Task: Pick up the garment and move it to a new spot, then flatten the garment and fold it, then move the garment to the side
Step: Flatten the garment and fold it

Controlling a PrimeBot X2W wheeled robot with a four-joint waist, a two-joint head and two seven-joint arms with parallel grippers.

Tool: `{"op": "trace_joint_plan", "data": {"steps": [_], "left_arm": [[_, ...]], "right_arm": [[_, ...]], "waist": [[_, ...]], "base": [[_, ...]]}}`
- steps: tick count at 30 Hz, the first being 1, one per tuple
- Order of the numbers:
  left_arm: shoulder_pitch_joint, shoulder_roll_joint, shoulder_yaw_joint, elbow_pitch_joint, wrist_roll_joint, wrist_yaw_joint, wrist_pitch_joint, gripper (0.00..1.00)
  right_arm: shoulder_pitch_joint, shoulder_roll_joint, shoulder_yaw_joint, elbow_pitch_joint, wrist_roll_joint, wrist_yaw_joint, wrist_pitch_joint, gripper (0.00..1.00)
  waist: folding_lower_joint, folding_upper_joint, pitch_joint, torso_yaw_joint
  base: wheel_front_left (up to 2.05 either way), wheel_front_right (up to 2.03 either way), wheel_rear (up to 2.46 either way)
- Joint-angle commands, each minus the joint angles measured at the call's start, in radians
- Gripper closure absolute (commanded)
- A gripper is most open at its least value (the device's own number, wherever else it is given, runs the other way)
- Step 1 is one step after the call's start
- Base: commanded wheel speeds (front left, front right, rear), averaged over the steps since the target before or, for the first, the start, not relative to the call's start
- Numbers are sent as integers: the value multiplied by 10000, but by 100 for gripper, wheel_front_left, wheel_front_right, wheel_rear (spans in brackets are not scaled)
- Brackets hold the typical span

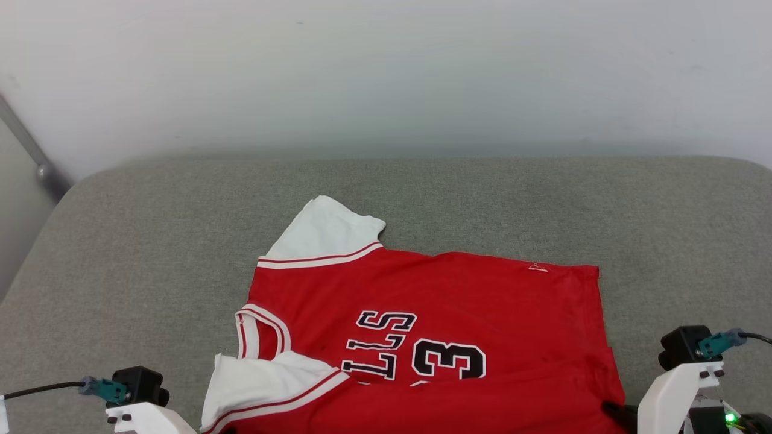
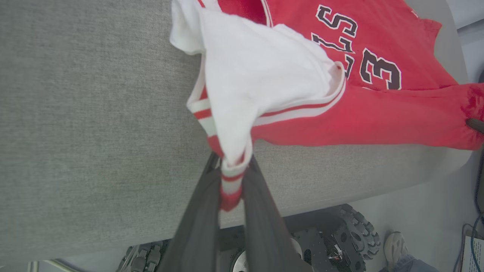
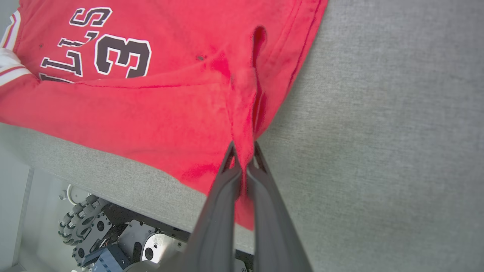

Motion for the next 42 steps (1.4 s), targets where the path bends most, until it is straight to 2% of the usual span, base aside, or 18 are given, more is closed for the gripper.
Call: {"op": "trace_joint_plan", "data": {"steps": [1, 2, 3, 6, 10, 17, 23, 30, 36, 42], "left_arm": [[43, -101, 40, 123, -27, 11, -70, 100], [26, -167, 1, 218, -64, -9, -58, 57], [-14, -202, -9, 306, -54, -41, -91, 0], [-194, -377, 40, 597, 51, -83, -350, 0], [-531, -498, 226, 866, 375, -160, -933, 0], [-1503, -726, 725, 482, 1124, 257, -2101, 0], [-3084, -893, 1040, 610, 1892, 96, -3030, 0], [-5378, -893, 1424, 1364, 2288, -374, -3453, 0], [-7568, -558, 1485, 2222, 2114, -947, -2490, 0], [-9145, 98, 1152, 3151, 1499, -1391, 18, 0]], "right_arm": [[196, 117, -52, -9, 3, -1, -42, 85], [273, 200, -72, 5, -11, -1, -185, 12], [339, 242, -60, 31, -56, -1, -316, 0], [405, 380, -38, -61, -246, -1, -1162, 0], [259, 504, -53, -275, -814, -1, -2923, 0], [-229, 1033, -470, -764, -1994, -1, -5331, 0], [-965, 1424, -672, -1324, -2632, -2, -6633, 0], [-2102, 1733, -644, -1963, -2985, -2, -7157, 0], [-2785, 1968, -717, -2280, -3126, -2, -7276, 0], [-2944, 2140, -810, -2065, -3121, -2, -7353, 0]], "waist": [[1, 0, 5, -35], [1, 0, 18, -64], [1, 0, 43, -105], [1, 0, 127, -235], [1, 0, 235, -454], [1, 0, 709, -881], [1, 0, 1811, -1192], [1, 0, 3682, -1586], [1, 0, 5030, -1905], [1, 0, 5610, -2293]], "base": [[0, 0, 0], [0, 0, 0], [0, 0, 0], [0, 0, 0], [0, 0, 0], [0, 0, 0], [0, 0, 0], [0, 0, 0], [0, 0, 0], [0, 0, 0]]}}
